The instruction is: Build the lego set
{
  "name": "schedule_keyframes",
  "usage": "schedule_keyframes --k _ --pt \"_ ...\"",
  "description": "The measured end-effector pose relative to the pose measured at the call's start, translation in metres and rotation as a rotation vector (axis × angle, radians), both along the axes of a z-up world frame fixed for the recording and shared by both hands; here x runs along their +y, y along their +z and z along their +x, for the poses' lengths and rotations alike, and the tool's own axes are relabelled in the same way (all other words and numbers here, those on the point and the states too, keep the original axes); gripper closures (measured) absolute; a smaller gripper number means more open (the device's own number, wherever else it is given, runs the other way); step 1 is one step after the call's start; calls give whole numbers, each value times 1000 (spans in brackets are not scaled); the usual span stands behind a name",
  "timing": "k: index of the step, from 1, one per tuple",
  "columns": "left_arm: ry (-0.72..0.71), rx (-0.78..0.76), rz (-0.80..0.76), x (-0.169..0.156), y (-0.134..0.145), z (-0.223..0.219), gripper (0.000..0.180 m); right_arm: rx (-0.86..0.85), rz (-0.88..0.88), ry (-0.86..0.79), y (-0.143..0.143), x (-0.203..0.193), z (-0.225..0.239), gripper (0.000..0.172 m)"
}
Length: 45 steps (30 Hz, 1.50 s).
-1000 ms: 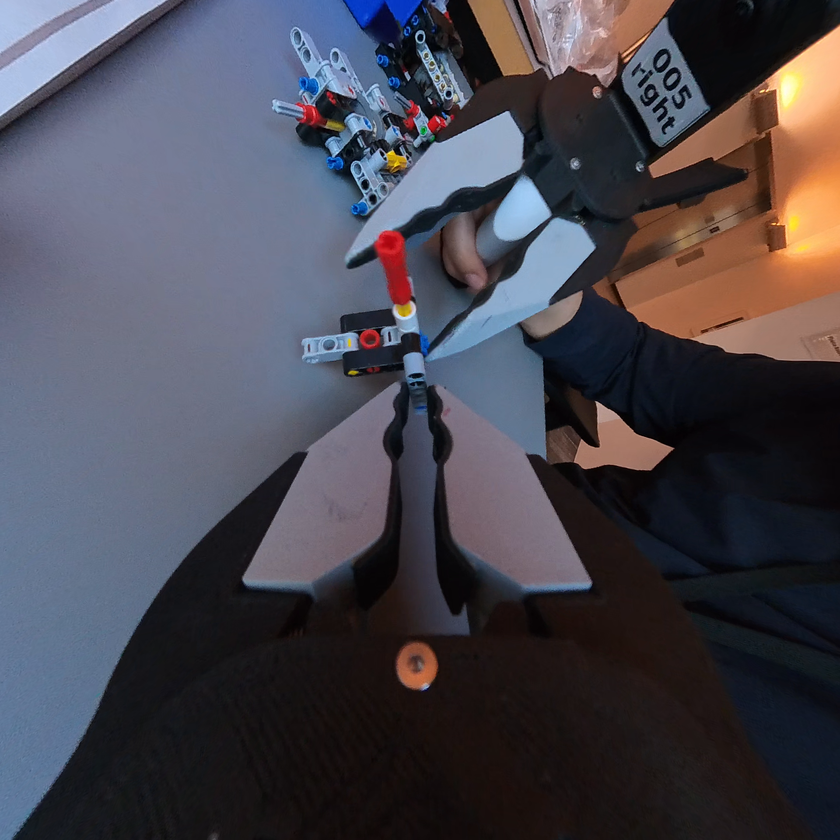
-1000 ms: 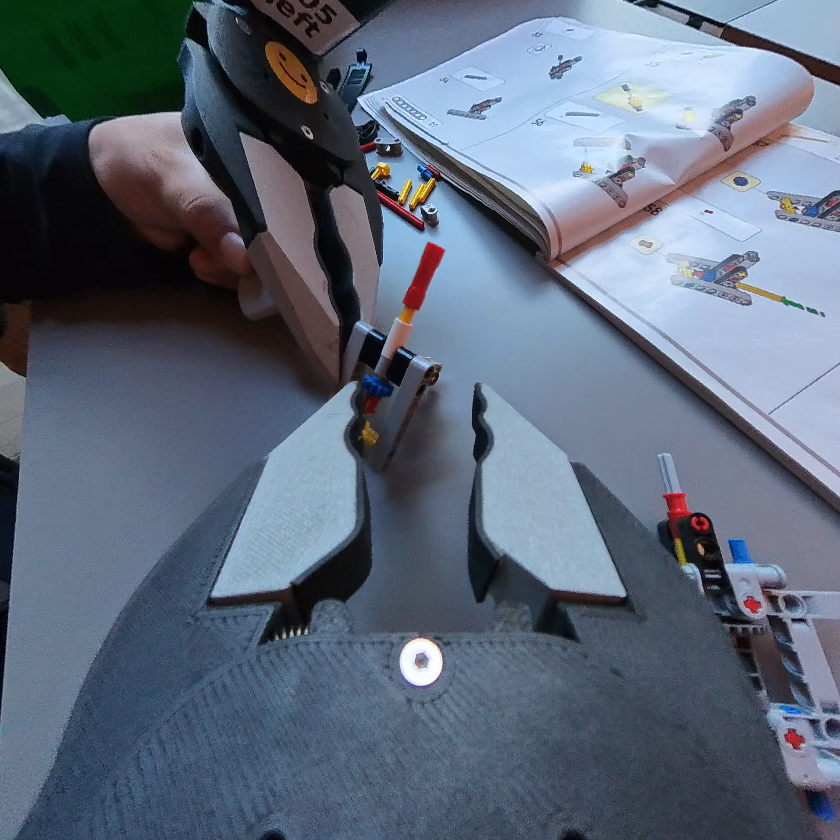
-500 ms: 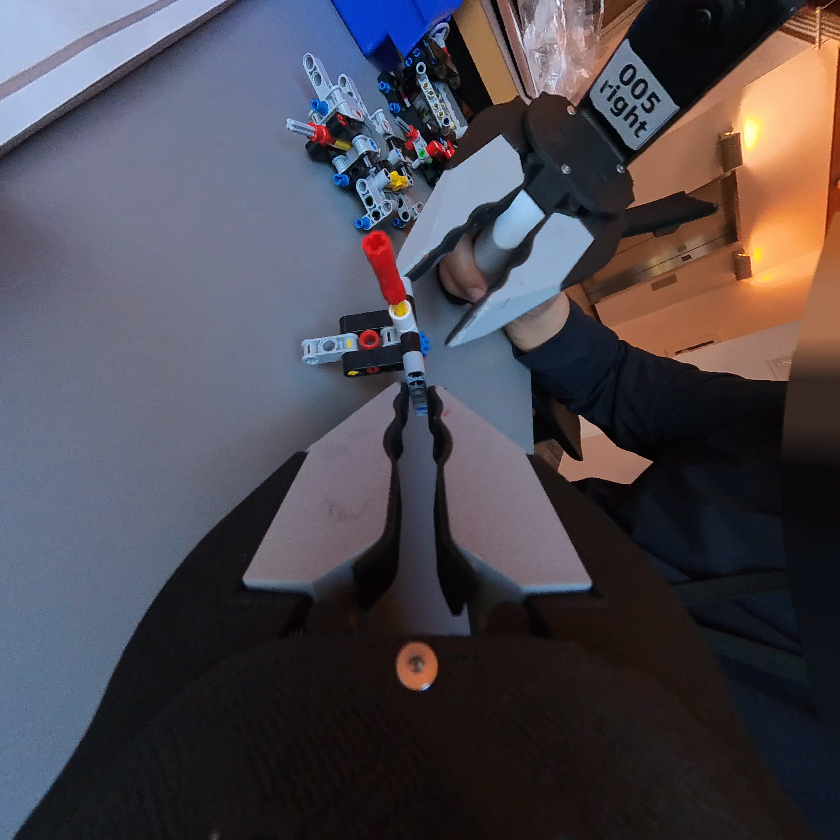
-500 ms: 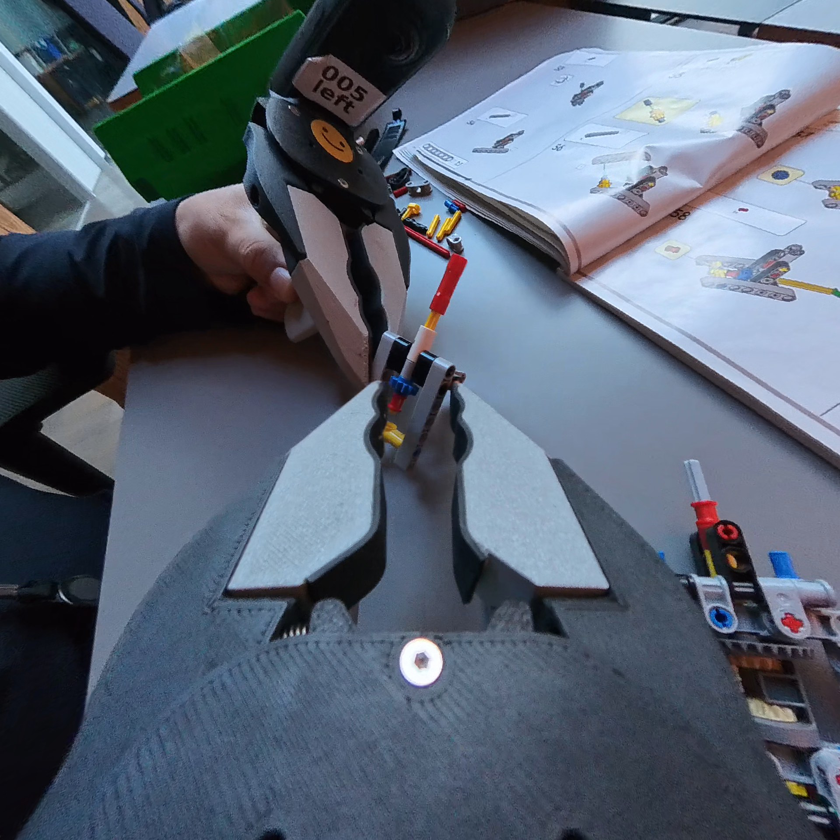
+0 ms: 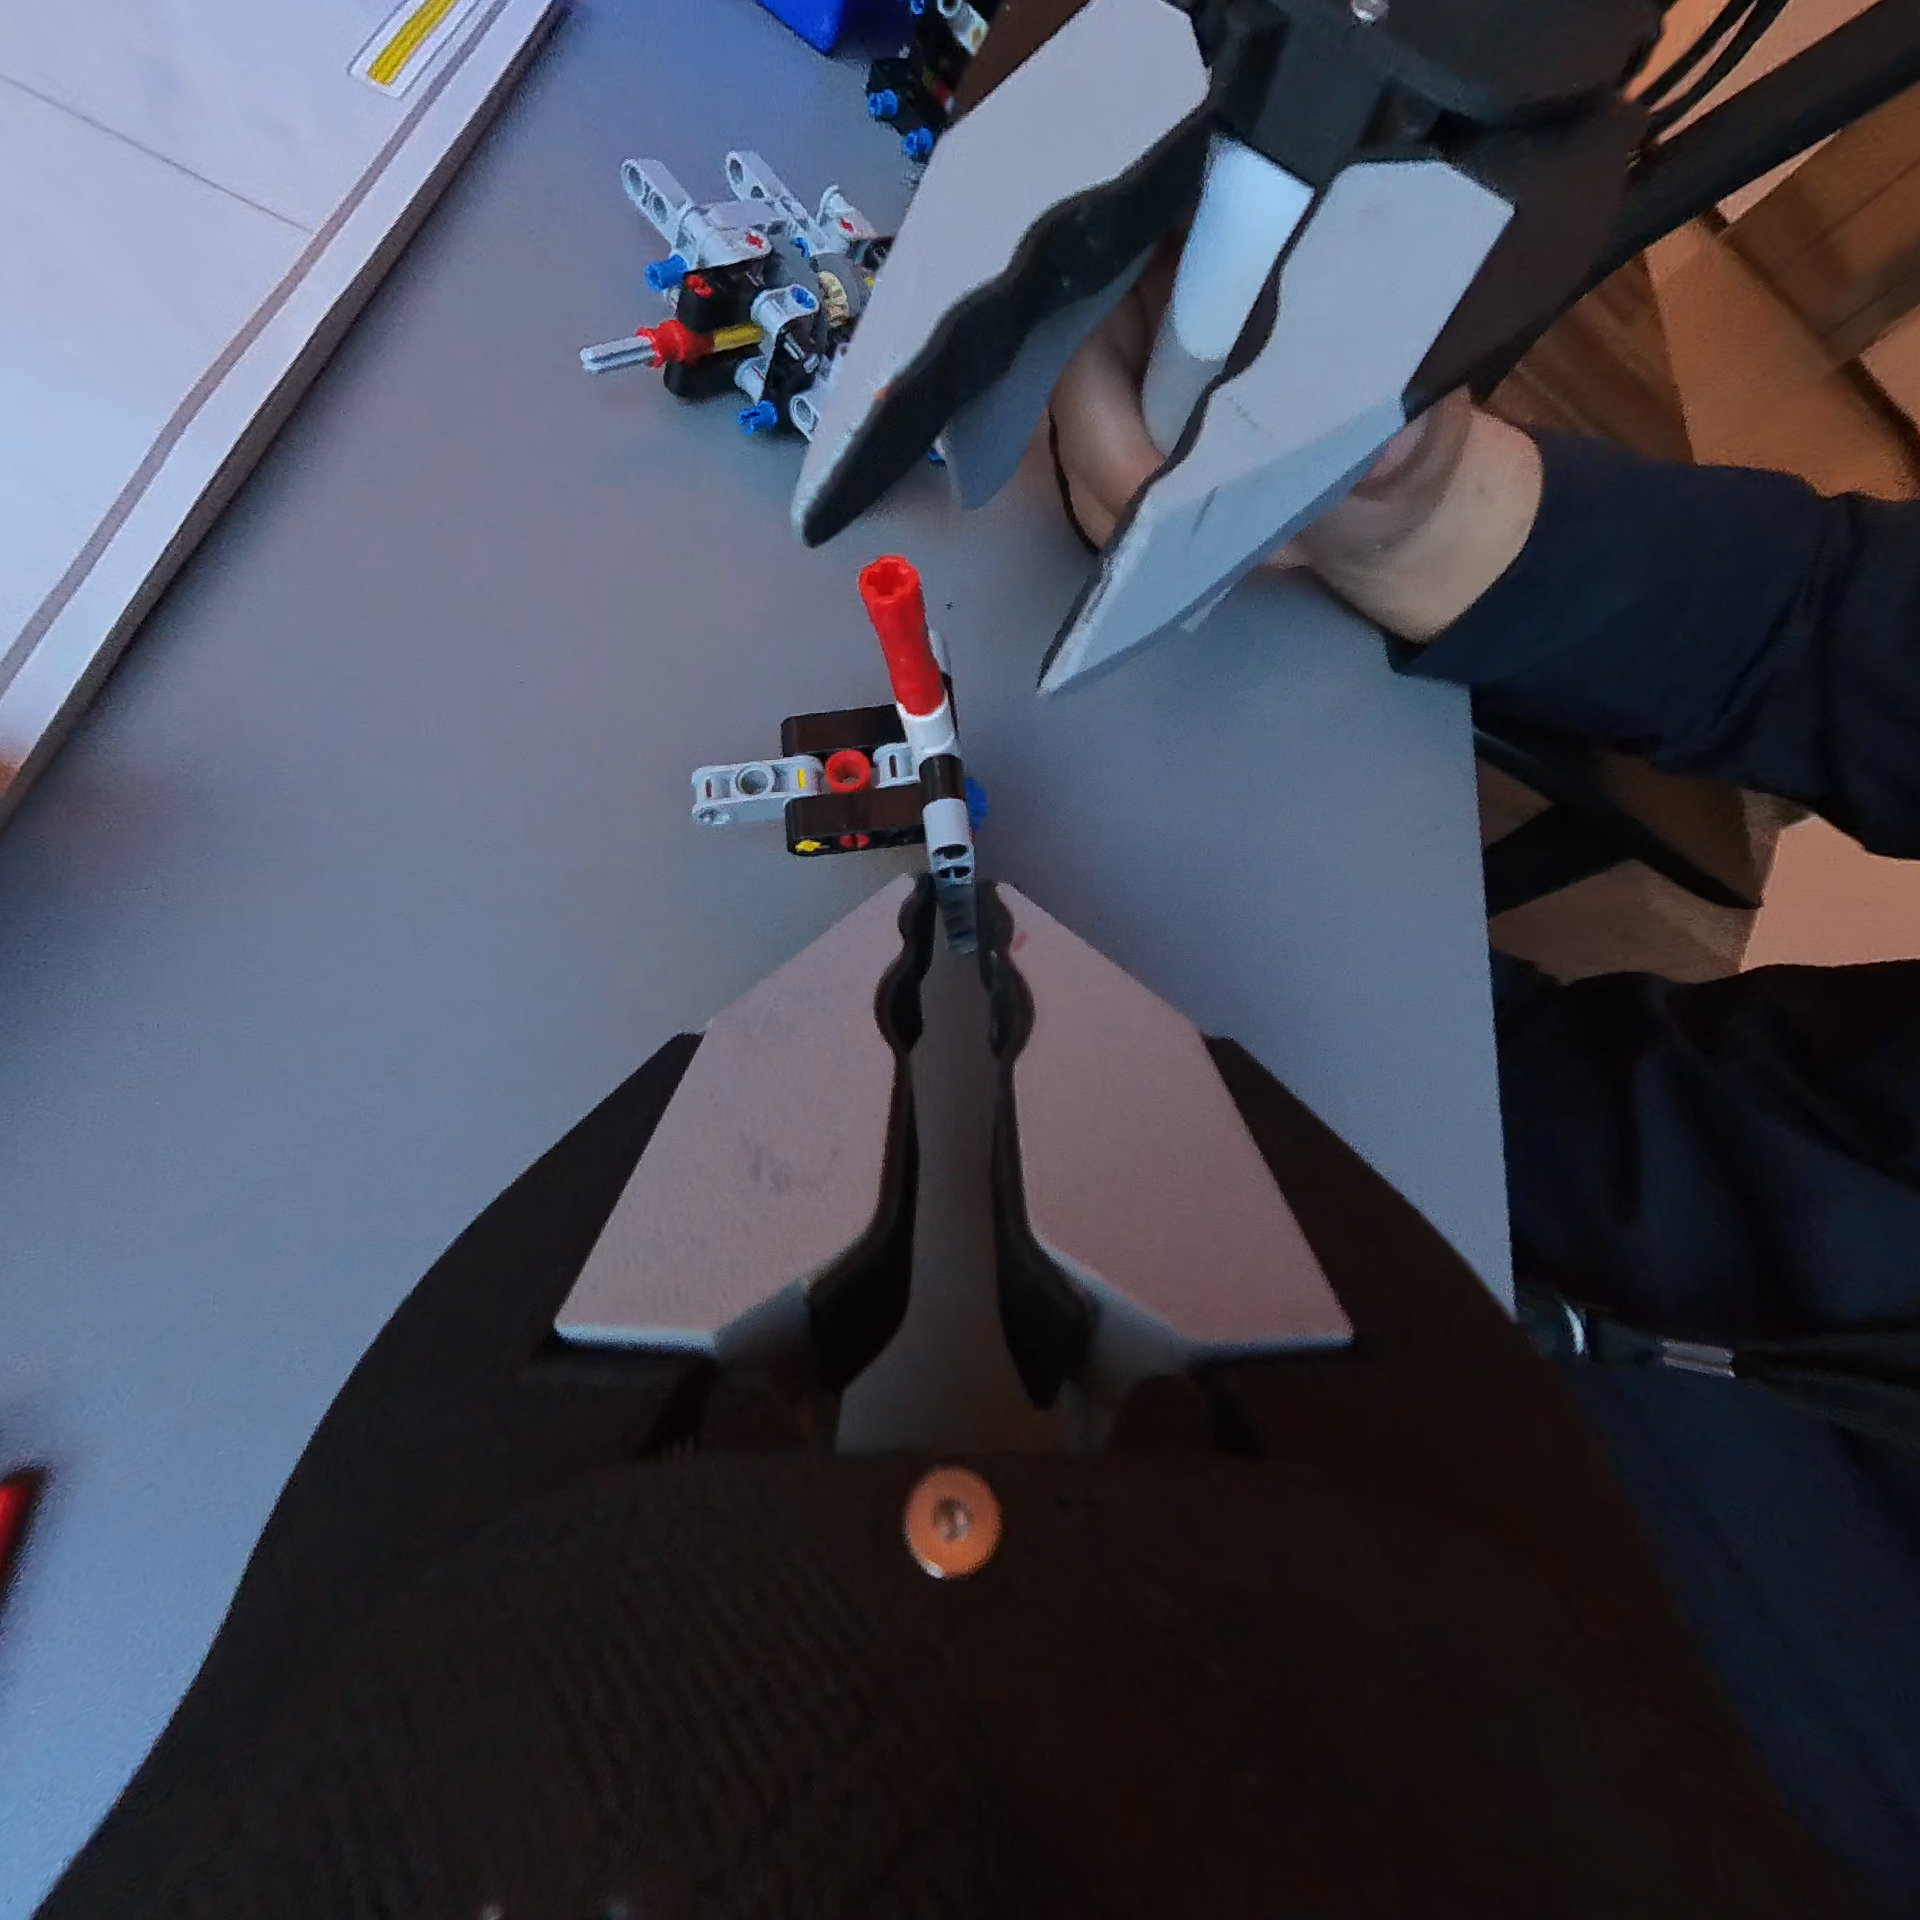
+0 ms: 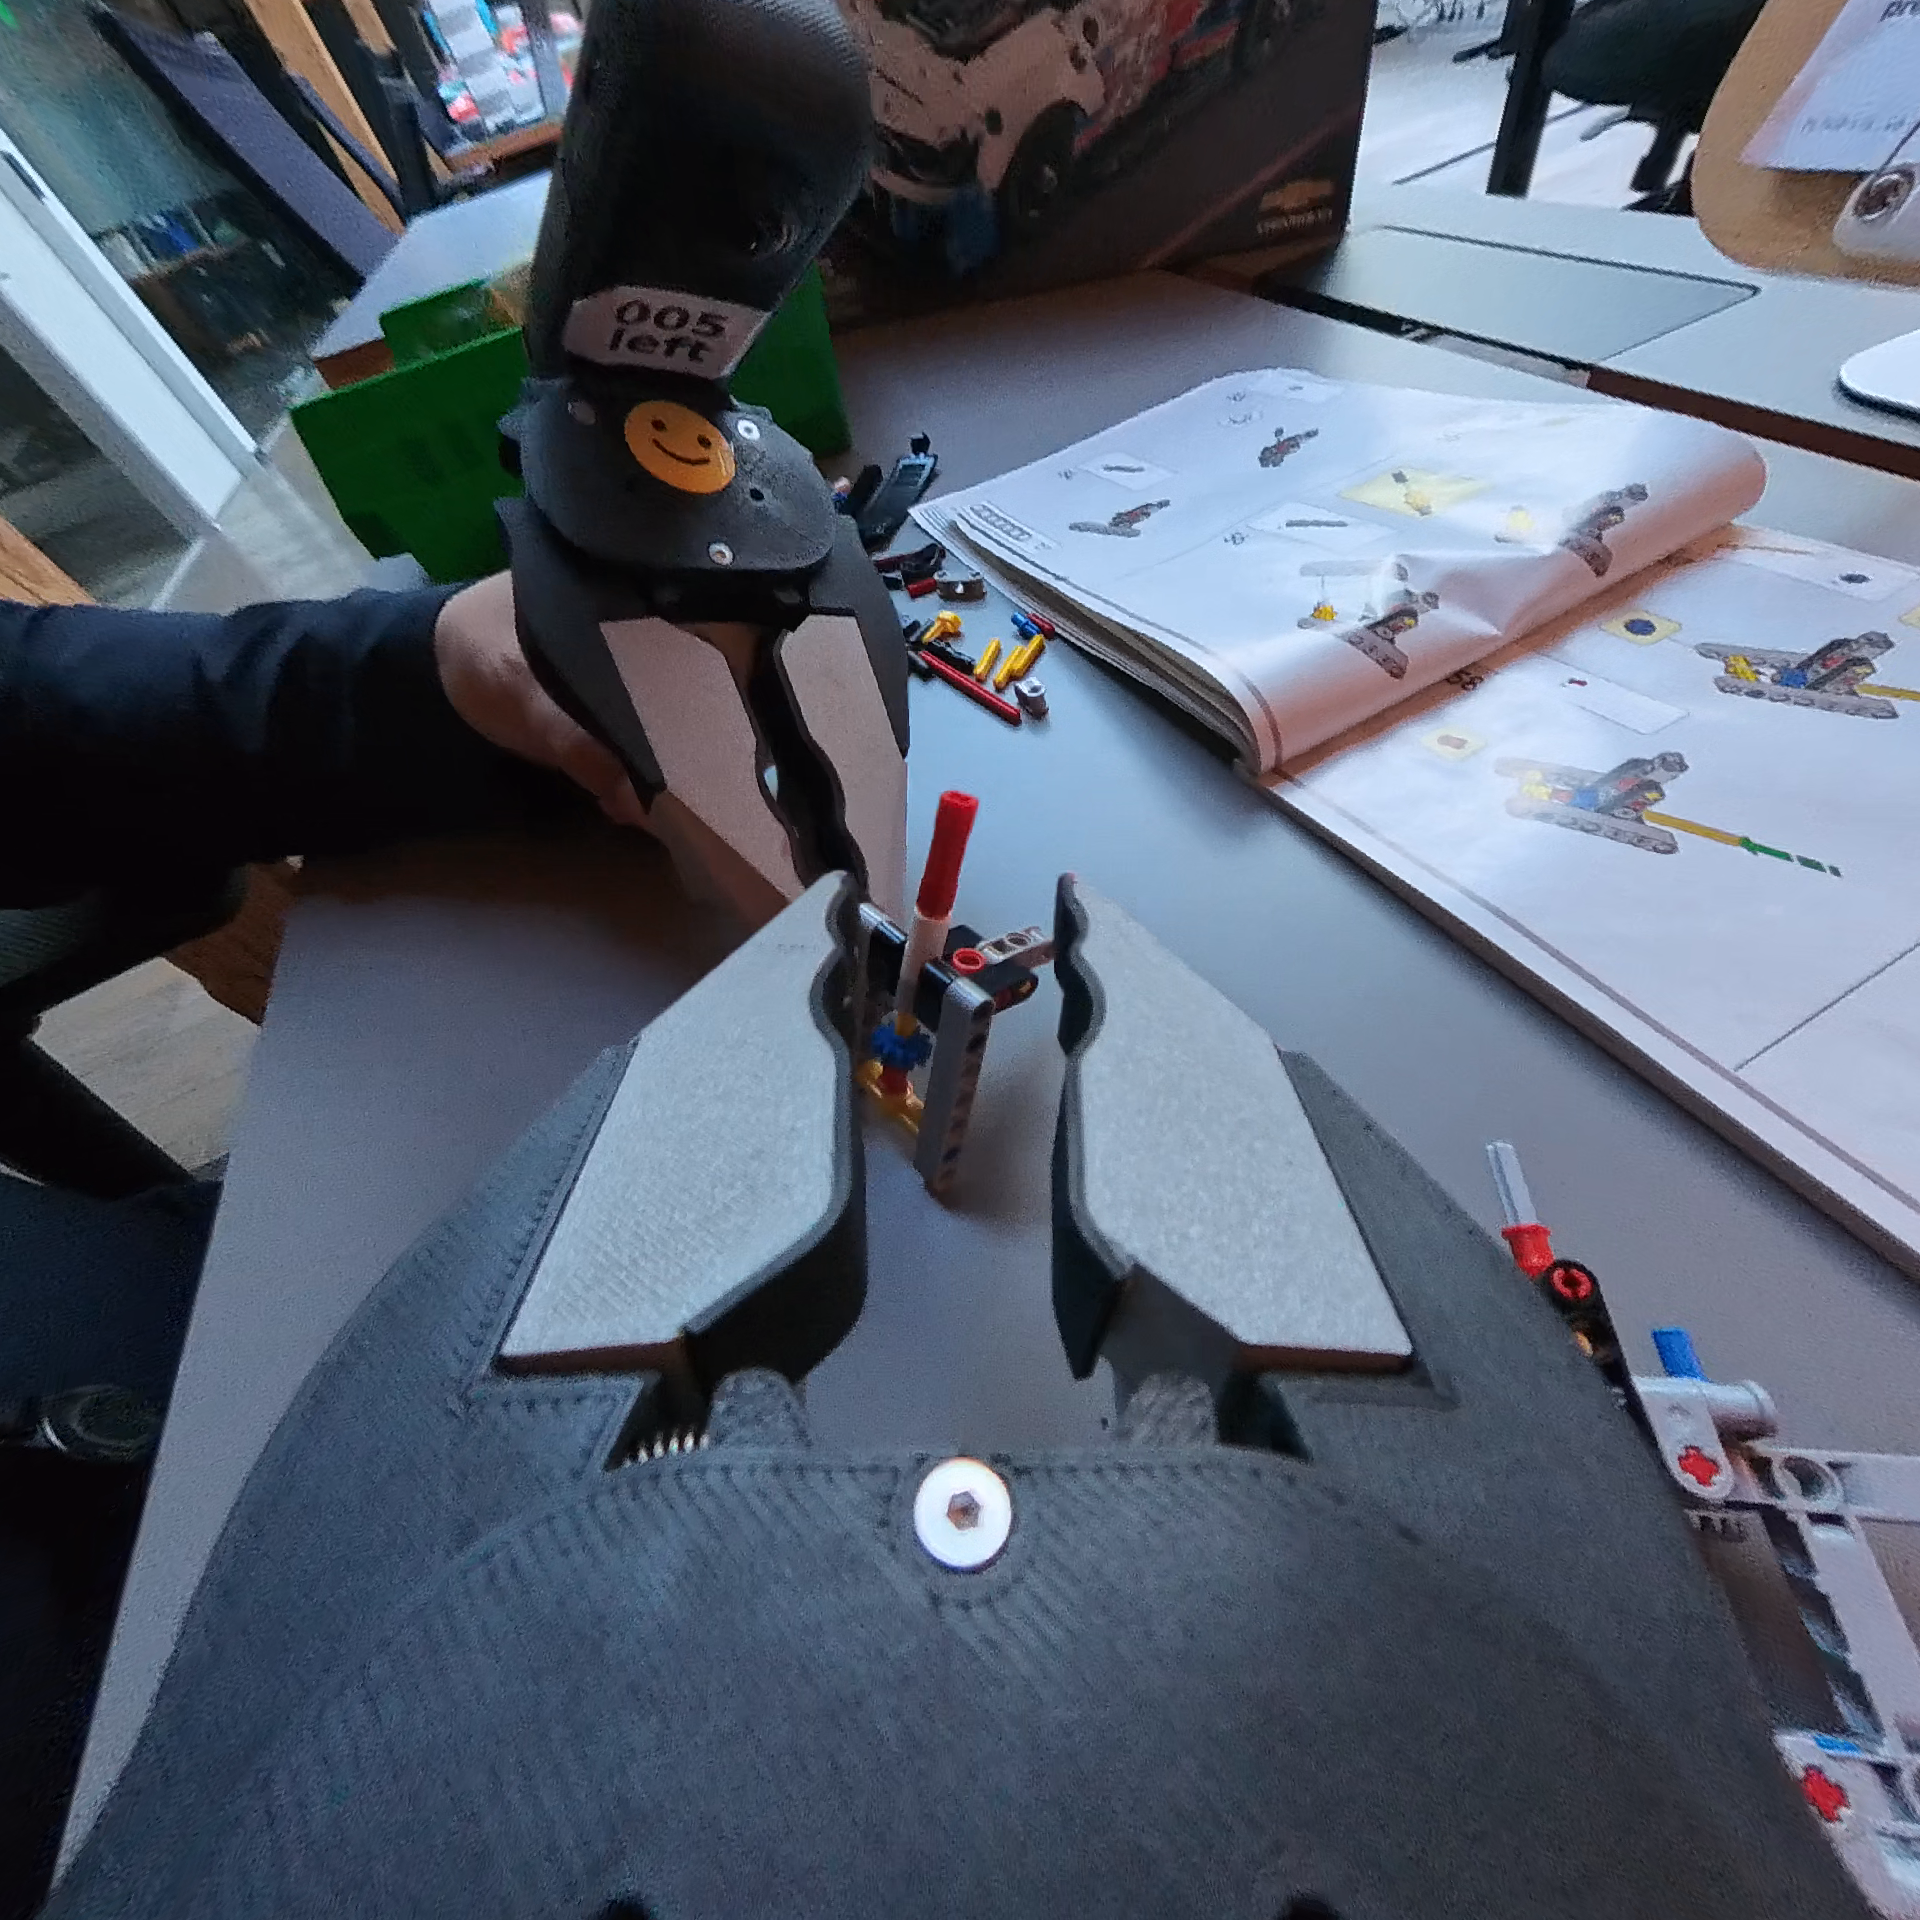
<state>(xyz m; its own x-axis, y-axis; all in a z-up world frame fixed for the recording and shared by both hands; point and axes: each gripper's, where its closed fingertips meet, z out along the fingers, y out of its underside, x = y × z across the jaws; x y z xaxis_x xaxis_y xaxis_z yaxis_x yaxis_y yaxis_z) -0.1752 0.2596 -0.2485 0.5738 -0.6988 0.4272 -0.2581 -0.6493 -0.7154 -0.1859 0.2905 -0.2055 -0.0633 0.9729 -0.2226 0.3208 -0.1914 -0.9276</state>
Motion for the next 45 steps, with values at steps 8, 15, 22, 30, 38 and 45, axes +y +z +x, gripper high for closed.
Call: schedule_keyframes --k 8,15,22,30,38,45 --pt "-1 68 67 2 -2 0 176 60 -45 10 11 -1 1 146" --pt "-11 118 118 2 -1 3 176 95 -52 44 19 -7 0 150" --pt "-18 148 146 1 -1 4 176 48 -23 63 11 -11 -1 168" --pt "-1 174 163 3 -1 3 176 6 50 47 7 -10 0 169" --pt "-8 174 158 1 -2 6 174 -38 92 5 2 -6 1 169" --pt "15 195 203 4 1 3 173 -4 -2 -22 1 0 3 169"
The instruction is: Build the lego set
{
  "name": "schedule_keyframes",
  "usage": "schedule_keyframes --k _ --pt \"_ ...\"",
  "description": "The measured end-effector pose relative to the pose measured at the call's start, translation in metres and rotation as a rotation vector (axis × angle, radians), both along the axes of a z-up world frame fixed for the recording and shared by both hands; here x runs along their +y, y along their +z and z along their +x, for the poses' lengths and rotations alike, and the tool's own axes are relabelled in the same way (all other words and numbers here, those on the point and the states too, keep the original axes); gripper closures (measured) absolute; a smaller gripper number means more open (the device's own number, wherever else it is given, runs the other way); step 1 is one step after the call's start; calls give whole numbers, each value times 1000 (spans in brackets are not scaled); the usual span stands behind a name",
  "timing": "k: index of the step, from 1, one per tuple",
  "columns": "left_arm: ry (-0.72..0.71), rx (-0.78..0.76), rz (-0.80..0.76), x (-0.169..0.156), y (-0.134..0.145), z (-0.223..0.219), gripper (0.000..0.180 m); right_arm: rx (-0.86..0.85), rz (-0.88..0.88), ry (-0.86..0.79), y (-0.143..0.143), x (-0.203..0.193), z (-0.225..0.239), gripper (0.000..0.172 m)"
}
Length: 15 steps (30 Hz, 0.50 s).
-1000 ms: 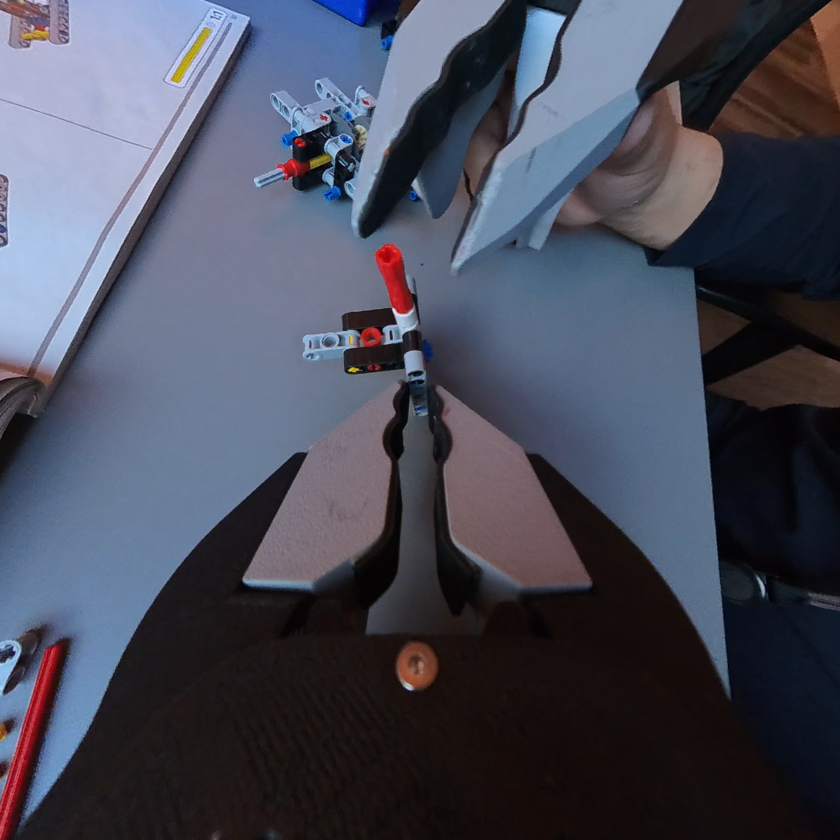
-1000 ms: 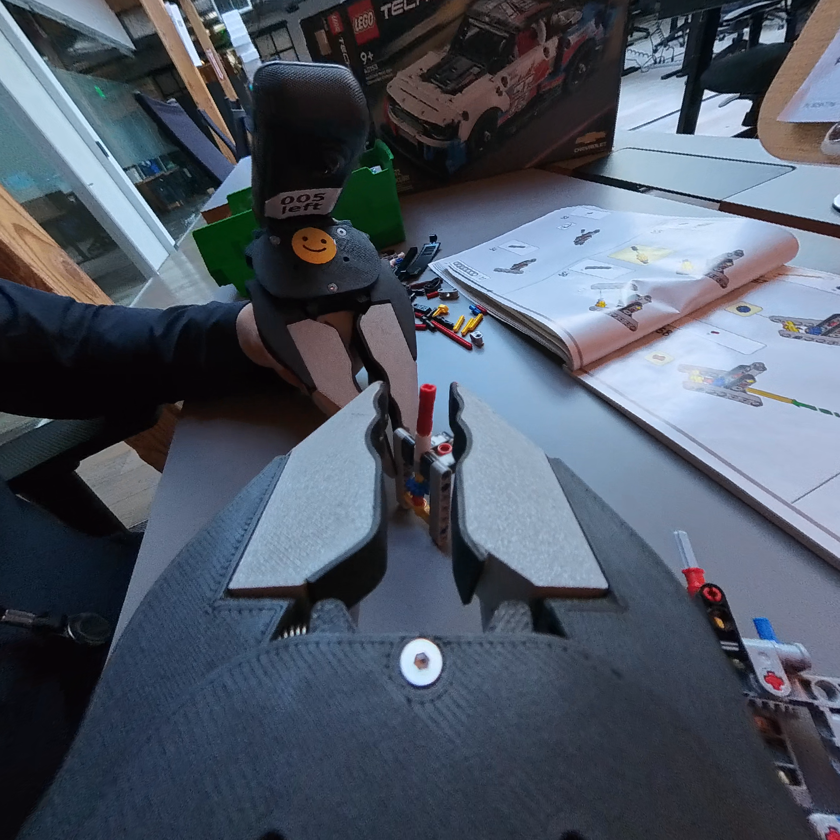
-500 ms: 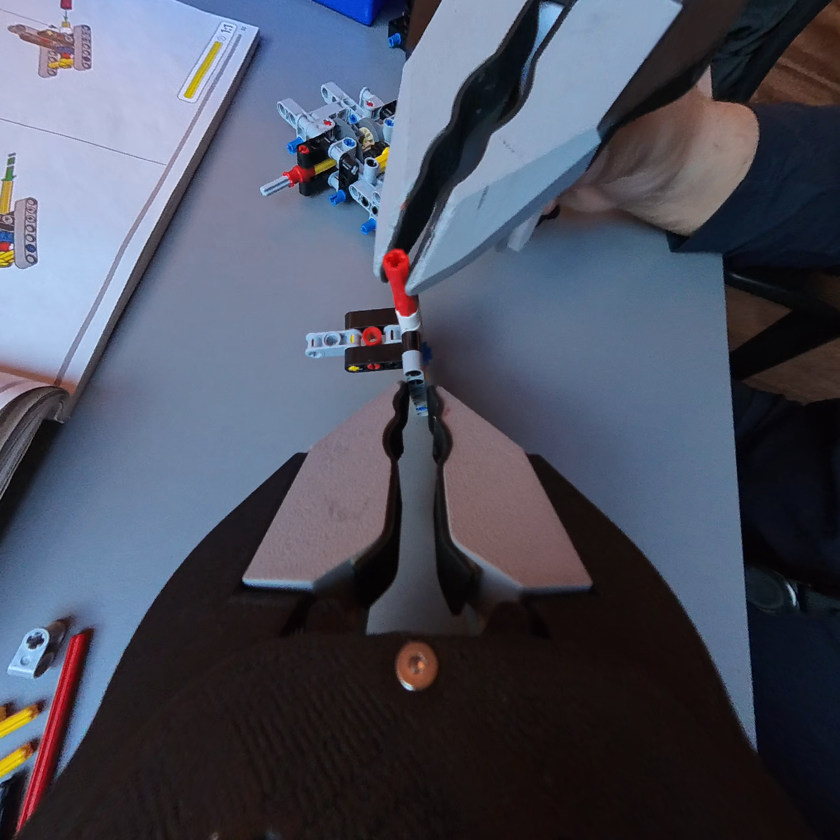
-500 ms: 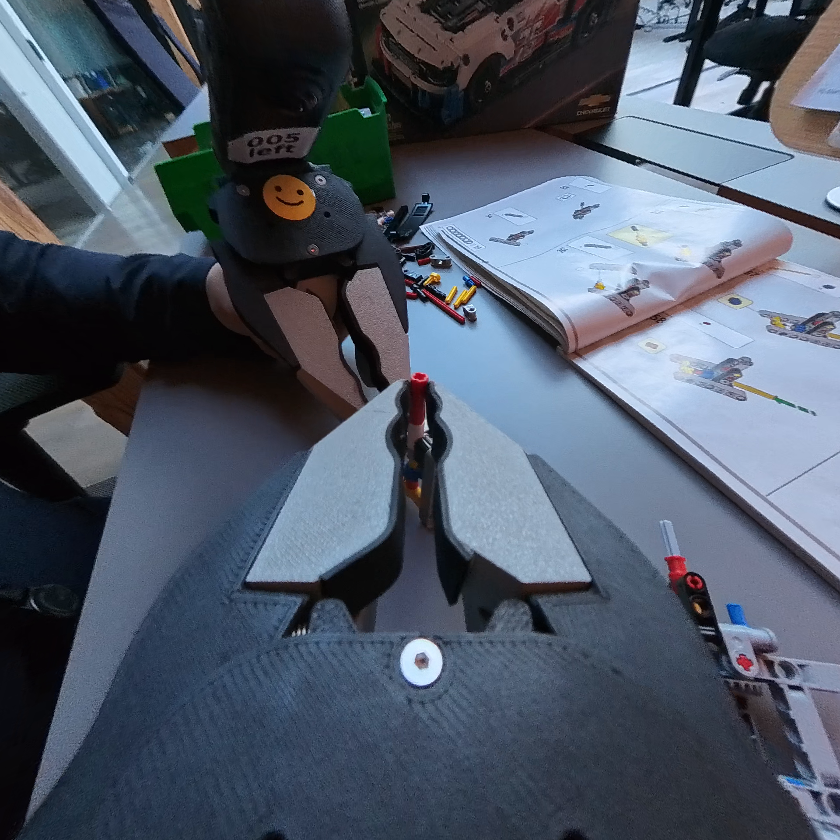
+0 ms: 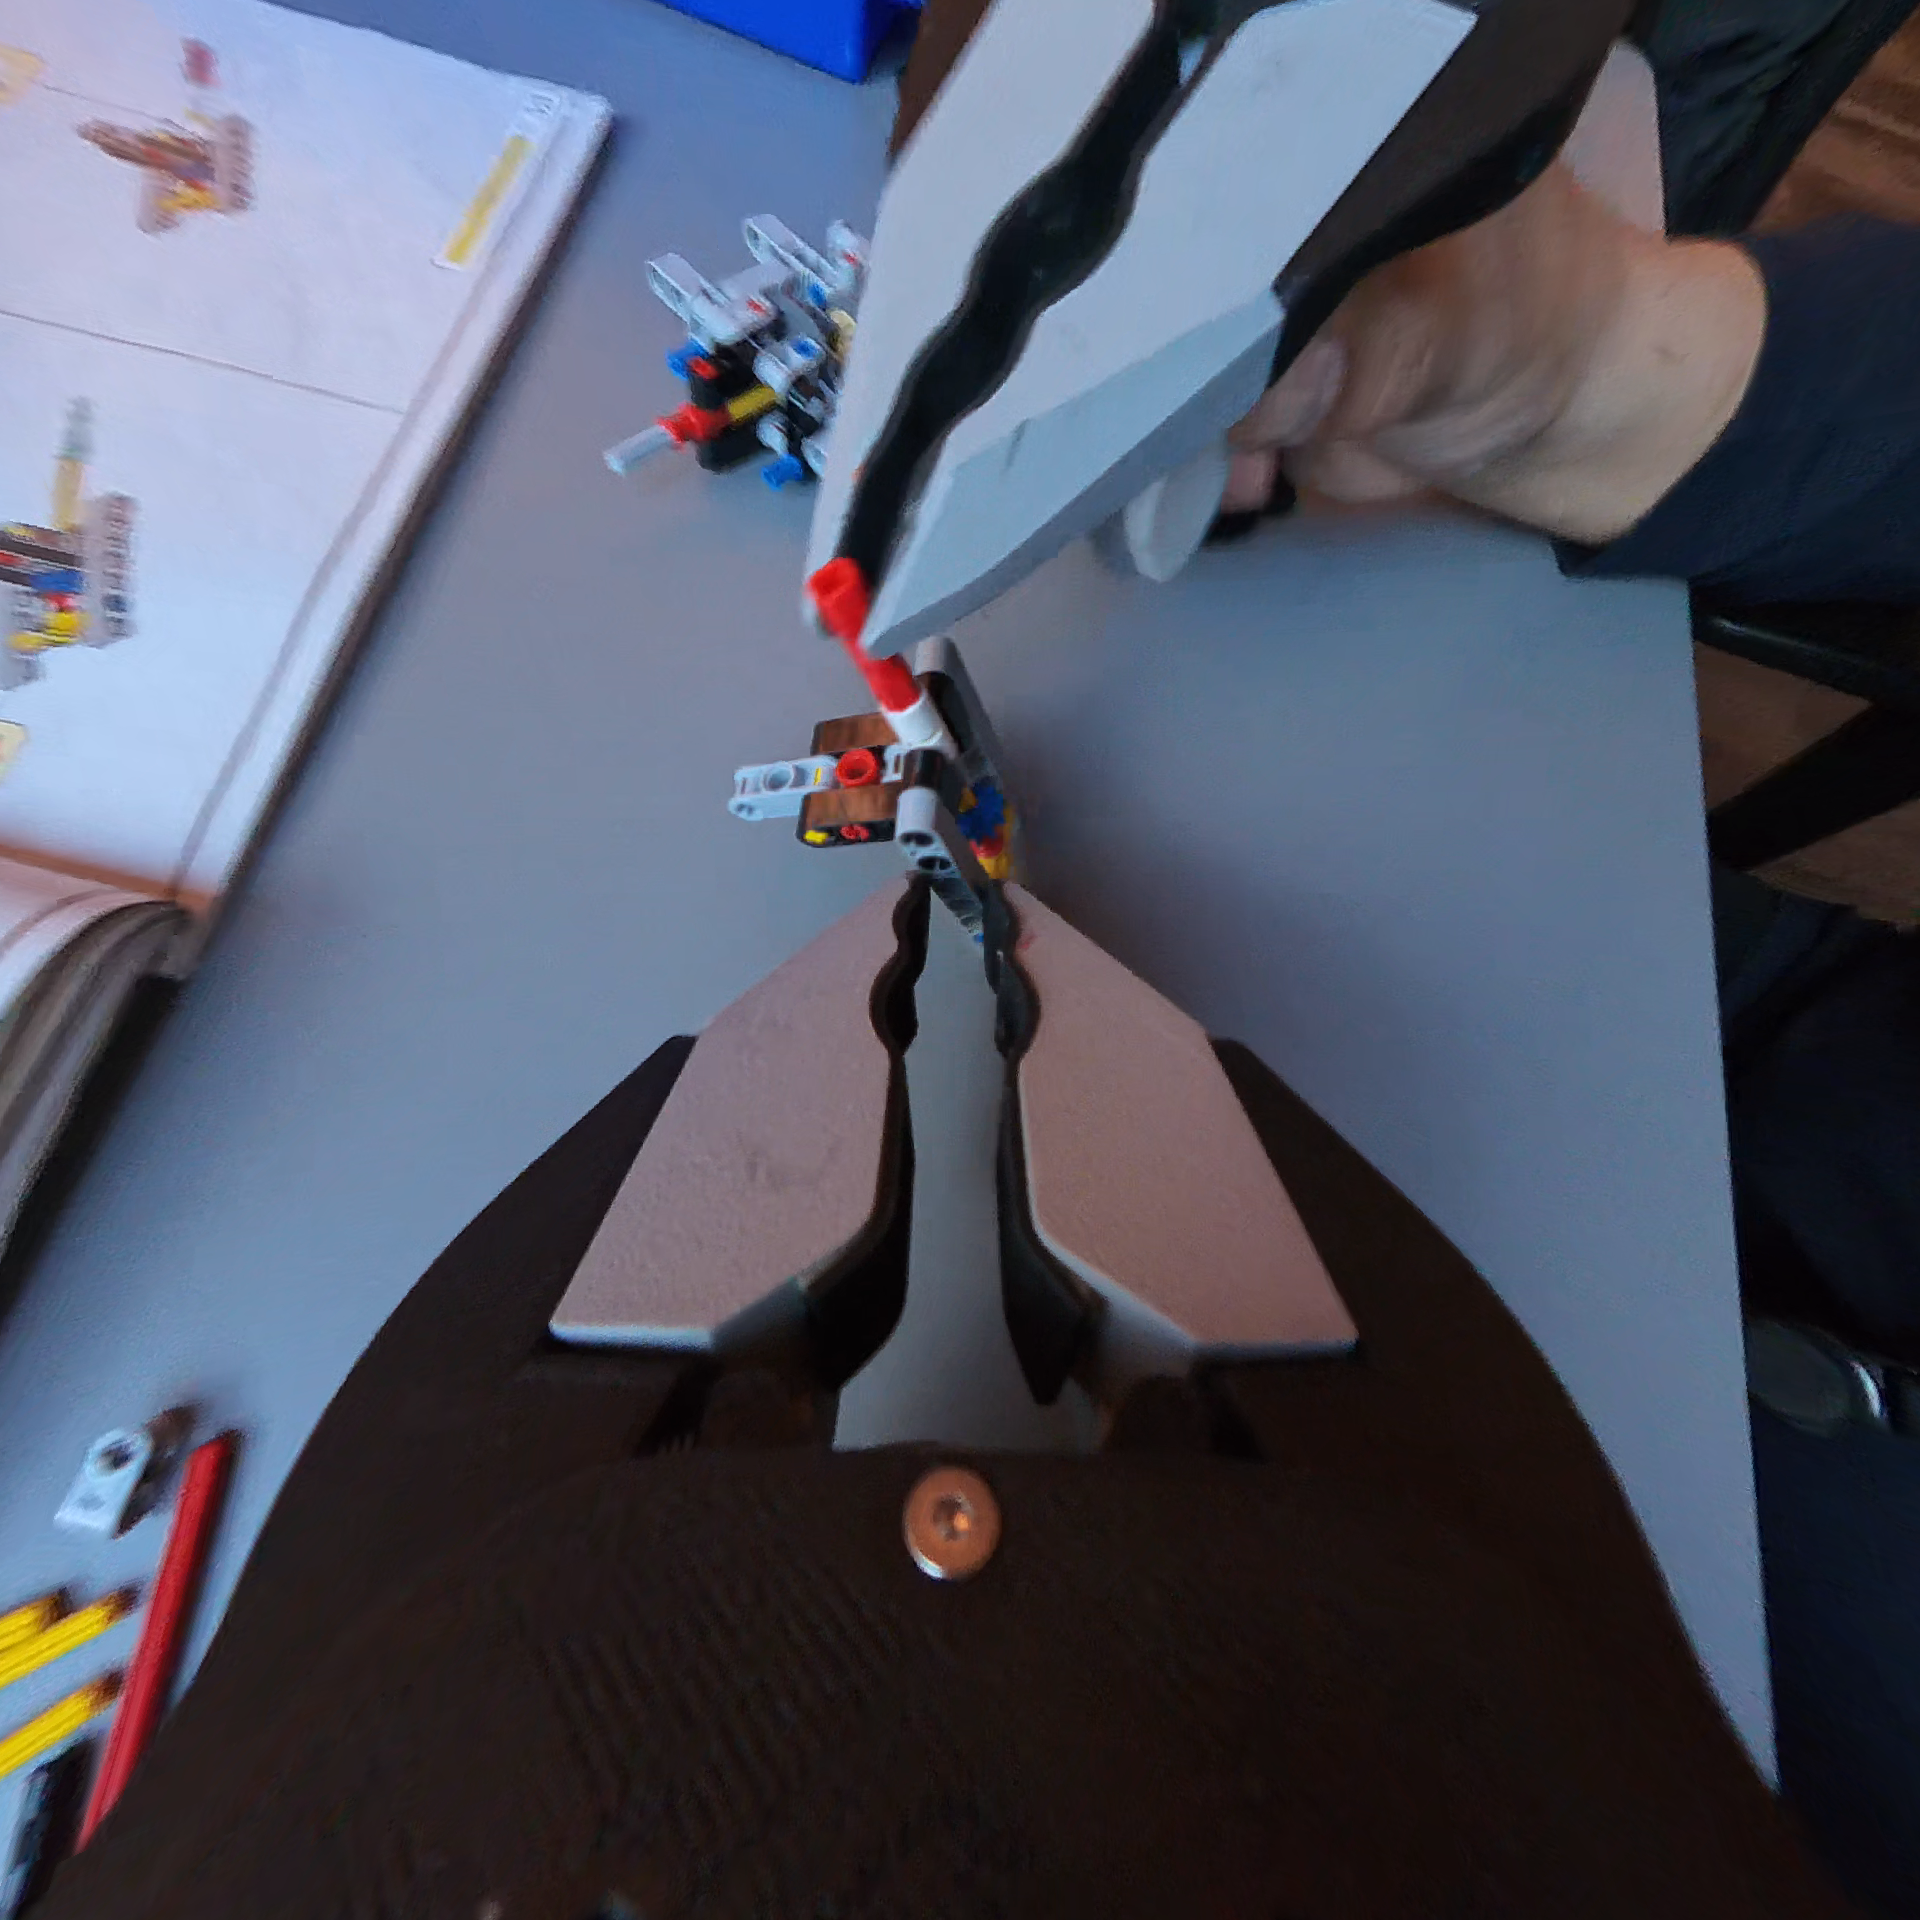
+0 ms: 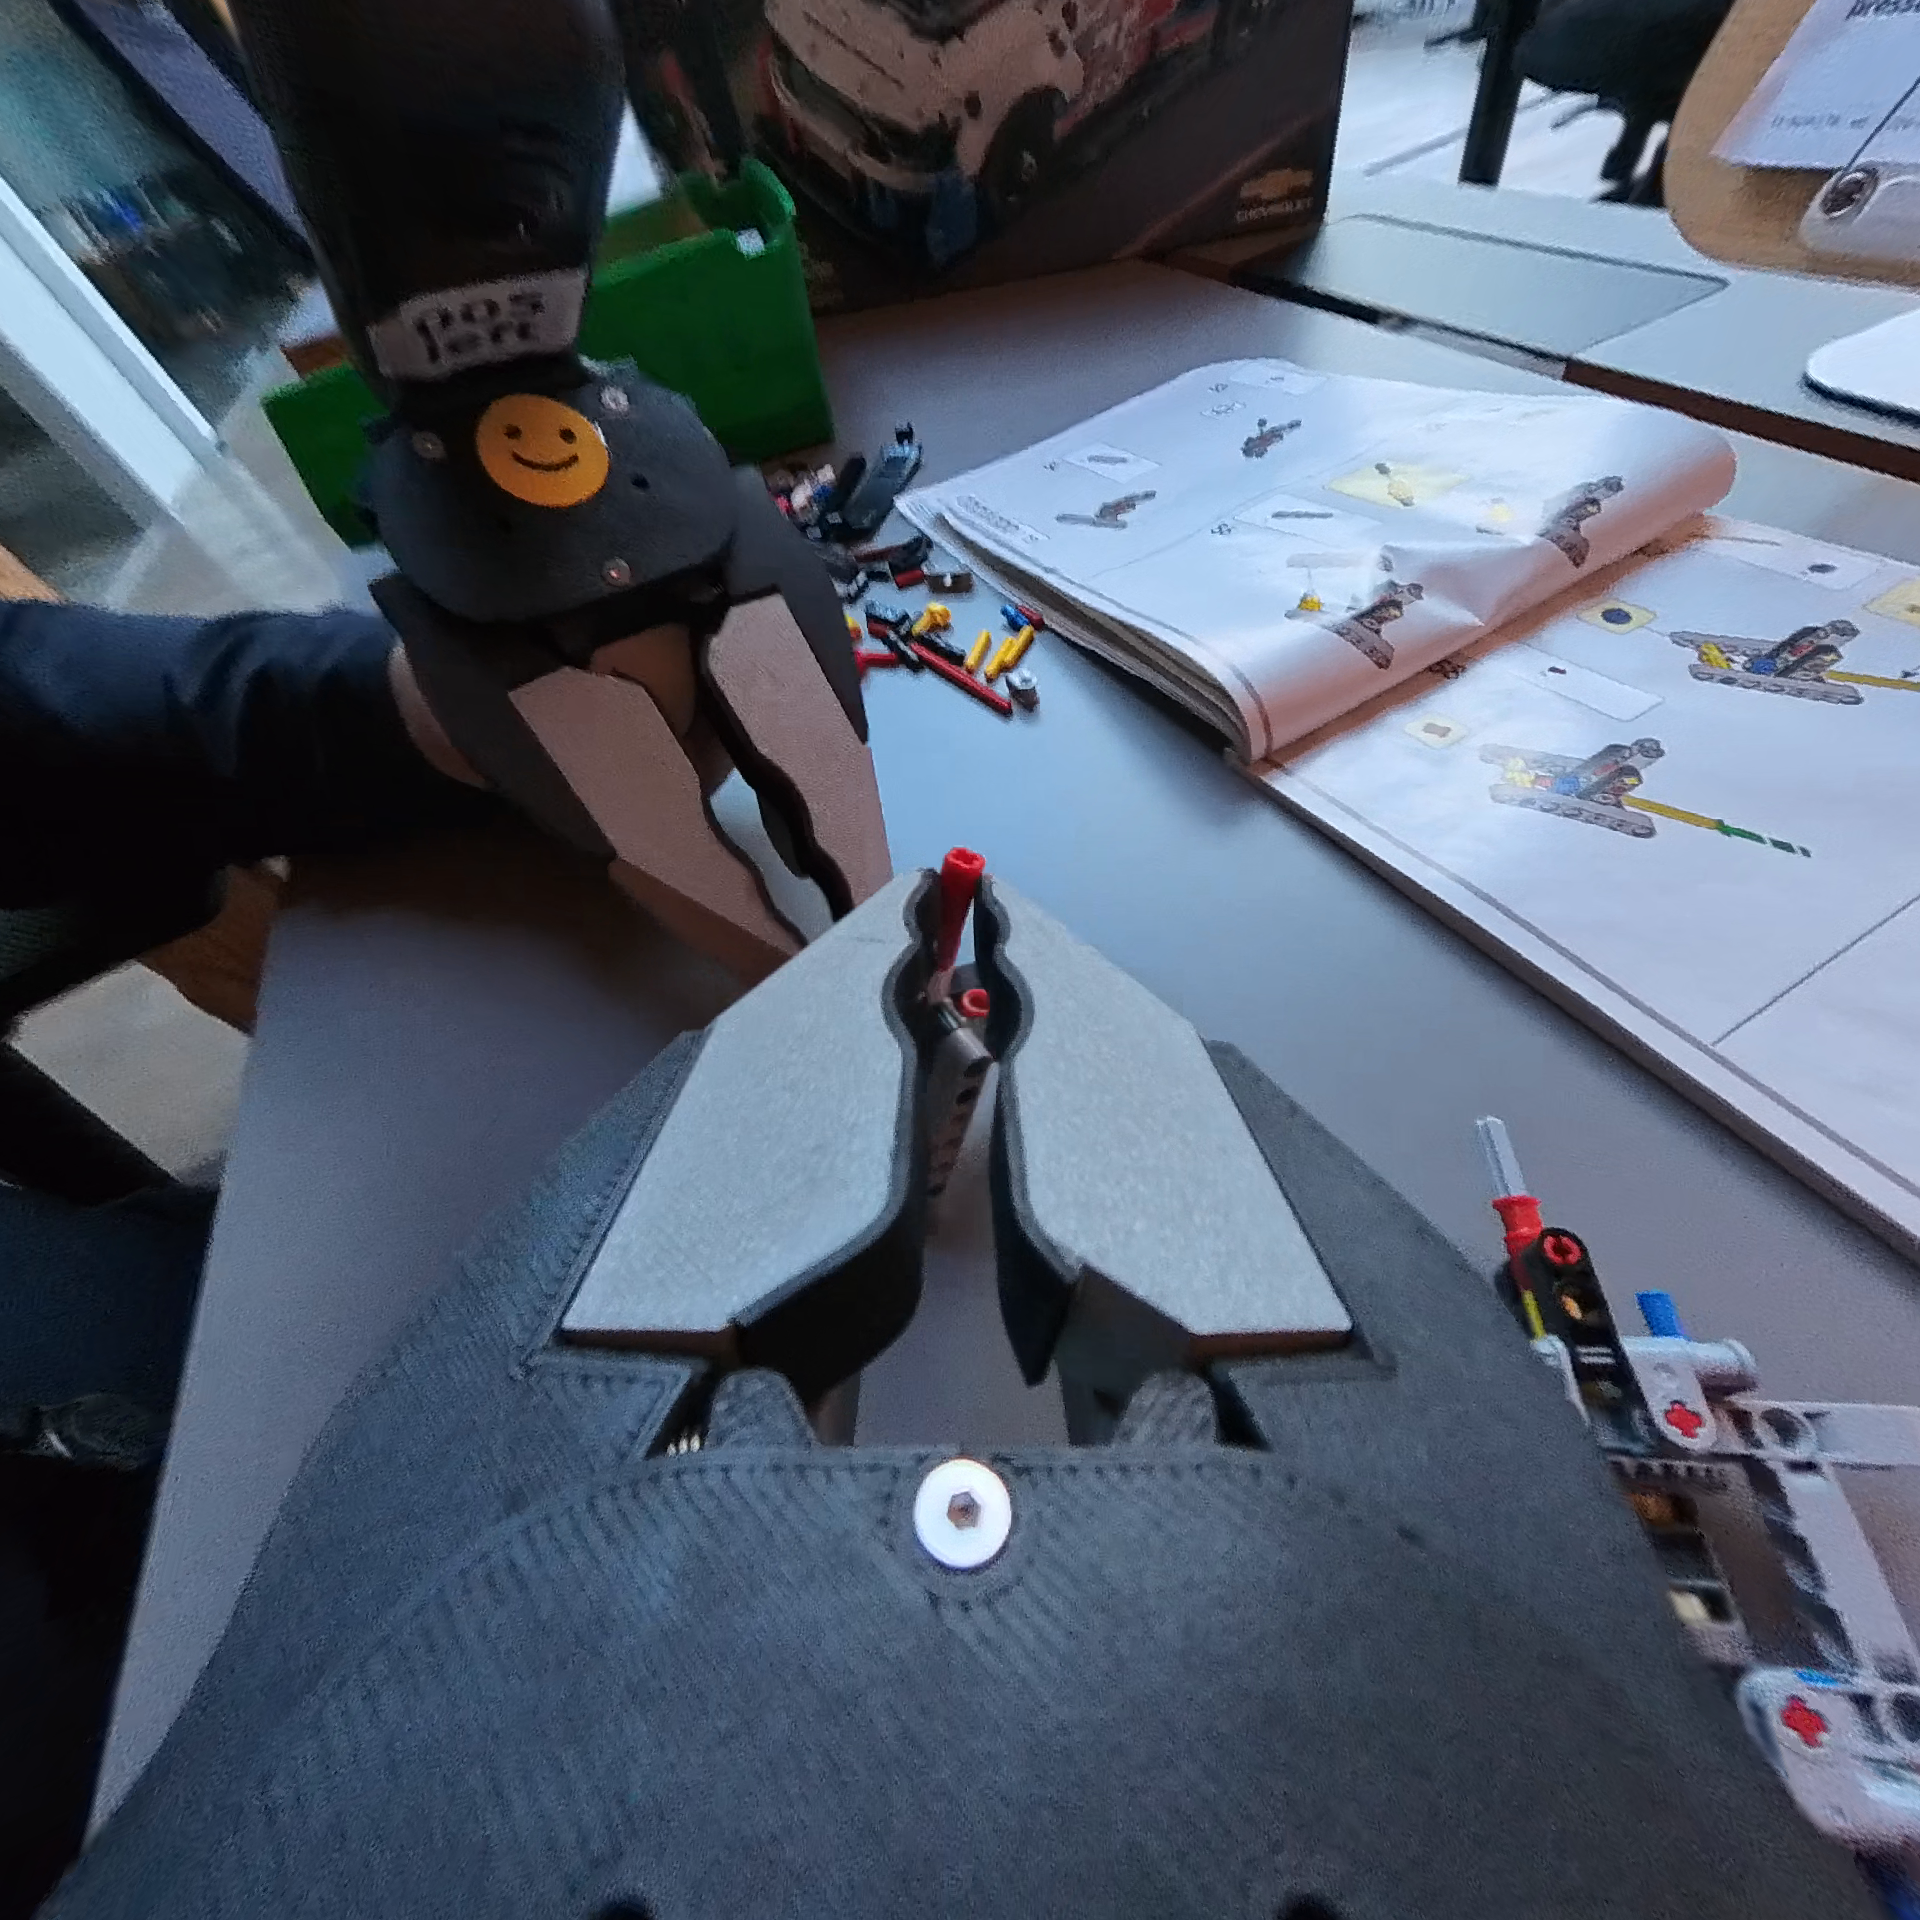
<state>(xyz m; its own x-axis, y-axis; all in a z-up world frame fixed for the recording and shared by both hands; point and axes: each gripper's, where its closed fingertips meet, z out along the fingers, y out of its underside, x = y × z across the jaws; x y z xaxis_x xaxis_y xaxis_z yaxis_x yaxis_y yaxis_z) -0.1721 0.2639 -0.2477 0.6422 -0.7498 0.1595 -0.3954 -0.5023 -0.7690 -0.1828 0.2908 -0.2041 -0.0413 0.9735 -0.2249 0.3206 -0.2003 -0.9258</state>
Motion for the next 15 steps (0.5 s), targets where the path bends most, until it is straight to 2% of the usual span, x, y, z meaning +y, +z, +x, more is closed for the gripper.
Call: schedule_keyframes --k 3,6,9,12,15 --pt "42 -38 39 6 11 -9 176 77 -125 10 9 5 3 170" --pt "86 -4 130 13 23 -21 176 116 -166 6 15 11 8 169" --pt "108 107 222 17 21 -30 176 141 -140 3 20 12 10 160" --pt "91 231 285 19 13 -33 176 95 -88 -8 12 13 9 151" --pt "65 276 324 18 12 -30 176 30 5 -24 2 12 7 150"
